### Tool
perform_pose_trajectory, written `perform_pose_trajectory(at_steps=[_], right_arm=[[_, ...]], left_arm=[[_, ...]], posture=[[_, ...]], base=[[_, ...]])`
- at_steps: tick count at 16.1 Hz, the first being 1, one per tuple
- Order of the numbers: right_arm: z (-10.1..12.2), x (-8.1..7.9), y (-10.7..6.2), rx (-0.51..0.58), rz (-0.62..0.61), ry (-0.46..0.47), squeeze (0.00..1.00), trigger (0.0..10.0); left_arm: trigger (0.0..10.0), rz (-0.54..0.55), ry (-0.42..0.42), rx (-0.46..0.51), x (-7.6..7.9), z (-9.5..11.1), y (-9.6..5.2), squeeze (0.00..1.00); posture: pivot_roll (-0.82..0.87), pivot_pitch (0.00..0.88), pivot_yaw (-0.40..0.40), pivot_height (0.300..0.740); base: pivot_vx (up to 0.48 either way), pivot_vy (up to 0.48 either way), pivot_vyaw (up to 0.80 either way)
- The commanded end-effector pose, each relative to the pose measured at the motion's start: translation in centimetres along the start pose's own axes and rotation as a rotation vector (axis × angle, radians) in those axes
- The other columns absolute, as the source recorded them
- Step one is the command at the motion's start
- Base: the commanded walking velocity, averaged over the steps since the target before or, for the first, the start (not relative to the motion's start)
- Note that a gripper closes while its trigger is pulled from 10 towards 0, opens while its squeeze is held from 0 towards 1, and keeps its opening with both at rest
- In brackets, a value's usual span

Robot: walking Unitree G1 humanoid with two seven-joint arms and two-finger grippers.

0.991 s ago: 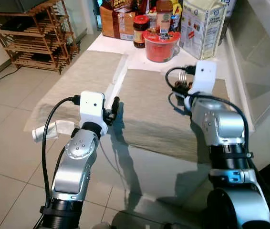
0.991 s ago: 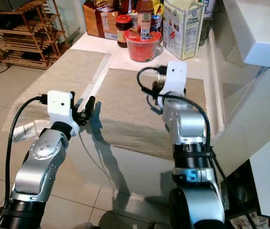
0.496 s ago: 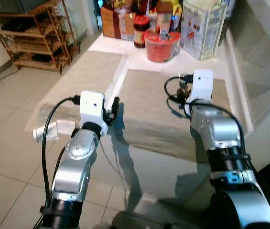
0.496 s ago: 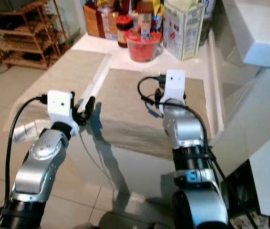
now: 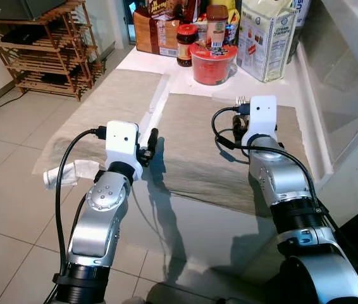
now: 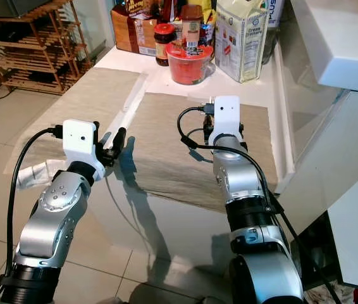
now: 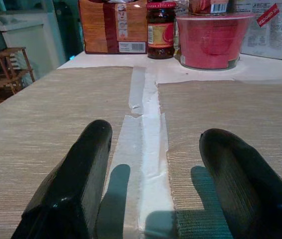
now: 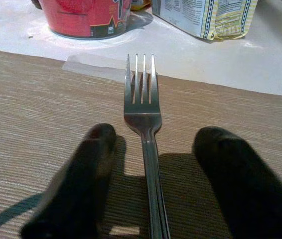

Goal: Setting the table

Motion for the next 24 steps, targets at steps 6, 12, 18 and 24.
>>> perform_pose_trajectory(at_steps=[6,12,18,24], right_arm=[[-5.0,0.7,-0.3,-0.220,-0.014,0.178,0.00,0.0],[-5.5,0.5,-0.5,-0.203,-0.008,0.131,0.00,0.0],[0.2,-0.5,-1.2,0.134,0.034,-0.014,0.00,0.0],[2.7,-1.3,-2.1,0.281,0.060,-0.040,0.00,0.0]], left_arm=[[10.0,0.000,0.017,0.022,-0.3,0.8,0.3,0.00],[10.0,-0.001,0.019,0.019,-0.4,0.8,0.4,0.00],[10.0,0.000,0.017,0.016,-0.4,0.8,0.5,0.00],[10.0,0.001,0.019,0.015,-0.4,0.7,0.5,0.00]], posture=[[0.03,0.059,0.053,0.740],[0.04,0.065,0.059,0.740],[0.03,0.071,0.061,0.740],[0.03,0.063,0.061,0.740]], base=[[0.000,0.000,0.00],[0.000,0.000,0.00],[0.000,0.000,0.00],[0.000,0.000,0.00]])
Point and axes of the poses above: a point about 5 cm out from each wrist's last joint towards the gripper, its own y axis pointing out of the wrist towards the gripper, its own z axis along the axis of the wrist's last joint, x = y × z, the point moved 1 cm from there along y, pointing out of the wrist towards the gripper, and after that the axes turned 8 degrees about y, right-handed, at the moved point
